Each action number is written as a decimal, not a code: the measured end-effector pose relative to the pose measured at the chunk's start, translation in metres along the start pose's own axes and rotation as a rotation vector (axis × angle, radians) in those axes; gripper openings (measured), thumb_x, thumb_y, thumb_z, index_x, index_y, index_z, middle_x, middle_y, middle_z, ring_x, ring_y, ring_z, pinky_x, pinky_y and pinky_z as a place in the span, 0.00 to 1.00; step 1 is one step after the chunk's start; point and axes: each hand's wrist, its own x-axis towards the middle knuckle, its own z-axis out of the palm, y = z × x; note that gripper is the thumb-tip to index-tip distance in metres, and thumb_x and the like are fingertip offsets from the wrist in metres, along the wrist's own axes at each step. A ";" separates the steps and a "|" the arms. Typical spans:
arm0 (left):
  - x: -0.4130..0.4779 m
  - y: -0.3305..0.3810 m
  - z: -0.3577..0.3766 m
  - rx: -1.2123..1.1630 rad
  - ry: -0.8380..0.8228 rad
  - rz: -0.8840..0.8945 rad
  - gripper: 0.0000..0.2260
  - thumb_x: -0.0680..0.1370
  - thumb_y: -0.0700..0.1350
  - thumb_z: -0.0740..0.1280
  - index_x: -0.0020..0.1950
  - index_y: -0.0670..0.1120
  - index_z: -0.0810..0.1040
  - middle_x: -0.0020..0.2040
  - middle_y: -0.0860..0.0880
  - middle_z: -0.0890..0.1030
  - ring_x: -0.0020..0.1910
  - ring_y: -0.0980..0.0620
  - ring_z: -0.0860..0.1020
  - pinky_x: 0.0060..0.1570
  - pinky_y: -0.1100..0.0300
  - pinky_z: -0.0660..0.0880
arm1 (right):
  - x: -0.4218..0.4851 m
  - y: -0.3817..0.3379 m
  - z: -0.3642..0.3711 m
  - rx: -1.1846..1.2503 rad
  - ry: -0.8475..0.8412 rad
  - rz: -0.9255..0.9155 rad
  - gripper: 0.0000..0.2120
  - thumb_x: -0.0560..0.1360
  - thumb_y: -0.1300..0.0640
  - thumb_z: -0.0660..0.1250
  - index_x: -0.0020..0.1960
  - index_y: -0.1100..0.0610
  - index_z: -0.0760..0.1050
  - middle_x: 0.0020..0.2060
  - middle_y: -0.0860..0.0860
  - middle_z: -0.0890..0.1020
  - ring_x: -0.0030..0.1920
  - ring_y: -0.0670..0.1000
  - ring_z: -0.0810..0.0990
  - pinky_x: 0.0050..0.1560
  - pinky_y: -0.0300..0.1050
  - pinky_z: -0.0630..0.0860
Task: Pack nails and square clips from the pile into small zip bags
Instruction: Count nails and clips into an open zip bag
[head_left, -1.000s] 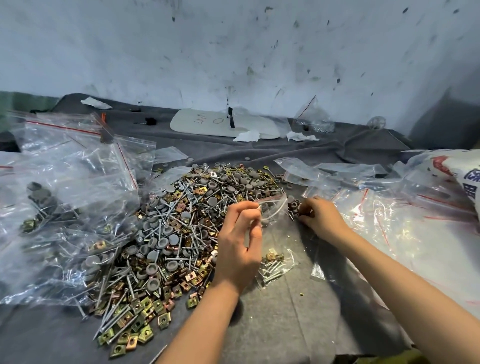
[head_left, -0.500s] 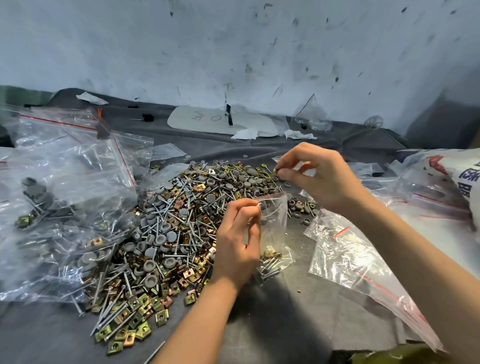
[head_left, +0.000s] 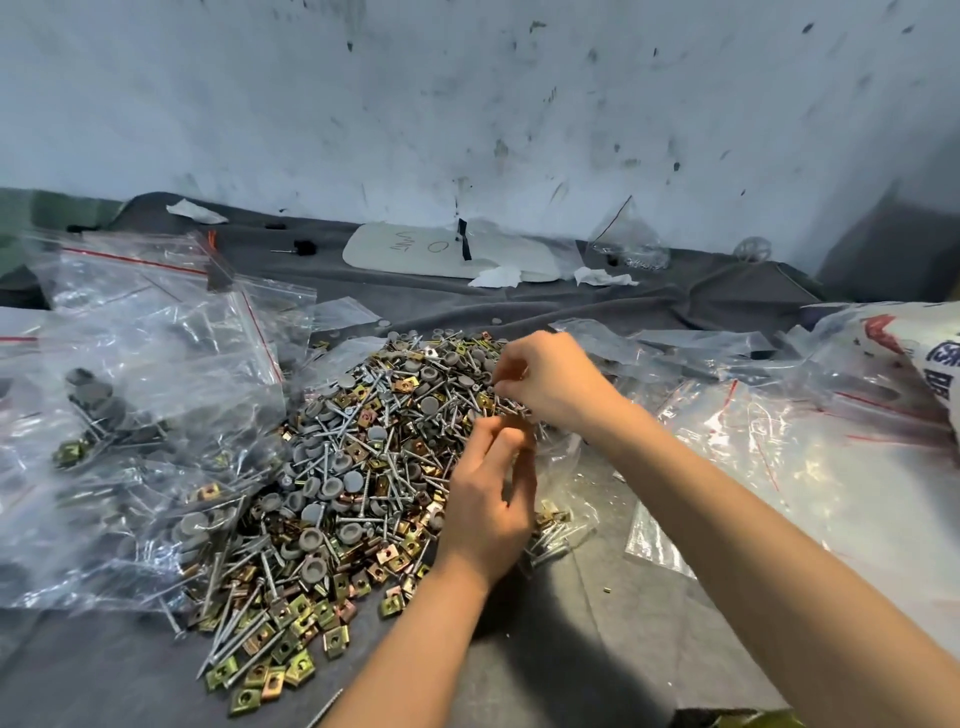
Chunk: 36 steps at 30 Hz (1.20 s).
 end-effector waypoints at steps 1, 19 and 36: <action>0.000 -0.001 0.000 0.013 -0.011 -0.012 0.06 0.74 0.34 0.61 0.48 0.36 0.75 0.49 0.44 0.74 0.43 0.52 0.73 0.46 0.69 0.69 | 0.005 0.000 0.008 -0.007 -0.038 0.049 0.04 0.73 0.59 0.71 0.48 0.56 0.82 0.47 0.54 0.84 0.49 0.53 0.80 0.53 0.48 0.77; -0.001 -0.002 -0.001 0.050 -0.021 -0.075 0.08 0.71 0.35 0.60 0.47 0.37 0.75 0.45 0.47 0.73 0.43 0.63 0.71 0.46 0.76 0.66 | 0.018 -0.002 0.036 -0.028 -0.166 0.140 0.09 0.71 0.61 0.71 0.50 0.56 0.76 0.49 0.54 0.81 0.51 0.55 0.79 0.53 0.50 0.77; 0.000 -0.011 -0.001 -0.082 0.085 -0.201 0.11 0.71 0.34 0.61 0.49 0.30 0.76 0.46 0.36 0.79 0.46 0.38 0.77 0.44 0.62 0.69 | 0.023 -0.062 0.056 -0.039 0.029 -0.158 0.07 0.76 0.60 0.67 0.54 0.57 0.78 0.53 0.54 0.77 0.55 0.54 0.75 0.51 0.45 0.69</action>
